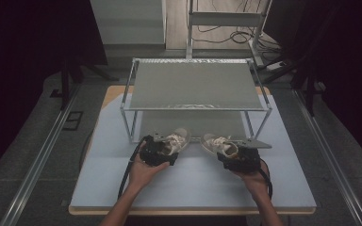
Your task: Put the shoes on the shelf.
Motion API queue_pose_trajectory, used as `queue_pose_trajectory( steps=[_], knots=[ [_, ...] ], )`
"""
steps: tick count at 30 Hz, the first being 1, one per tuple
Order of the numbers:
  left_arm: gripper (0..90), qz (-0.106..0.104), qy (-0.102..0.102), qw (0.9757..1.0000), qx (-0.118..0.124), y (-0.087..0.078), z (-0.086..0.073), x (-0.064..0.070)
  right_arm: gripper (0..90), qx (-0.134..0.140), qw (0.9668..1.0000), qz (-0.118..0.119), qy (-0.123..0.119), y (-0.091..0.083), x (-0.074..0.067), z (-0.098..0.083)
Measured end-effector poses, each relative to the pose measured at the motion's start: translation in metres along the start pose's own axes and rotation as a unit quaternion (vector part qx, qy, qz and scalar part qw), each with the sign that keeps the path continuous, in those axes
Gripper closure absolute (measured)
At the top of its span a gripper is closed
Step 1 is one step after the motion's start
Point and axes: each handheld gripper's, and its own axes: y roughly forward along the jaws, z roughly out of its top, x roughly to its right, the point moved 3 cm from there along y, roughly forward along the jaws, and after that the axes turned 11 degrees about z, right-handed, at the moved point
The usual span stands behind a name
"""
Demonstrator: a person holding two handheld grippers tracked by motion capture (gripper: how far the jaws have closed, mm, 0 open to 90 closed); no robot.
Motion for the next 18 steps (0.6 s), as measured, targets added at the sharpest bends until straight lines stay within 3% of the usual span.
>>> queue_pose_trajectory(
  steps=[11,18],
  knots=[
    [29.4,0.017,0.008,0.9998,-0.002,0.013,0.014,-0.006,29.7,0.007,0.9996,-0.020,0.019,0.025,0.004,0.018],
    [29.3,0.021,-0.002,0.9998,-0.008,0.034,0.026,-0.011,29.7,0.011,0.9987,-0.040,0.030,0.041,0.009,0.029]
  ],
)
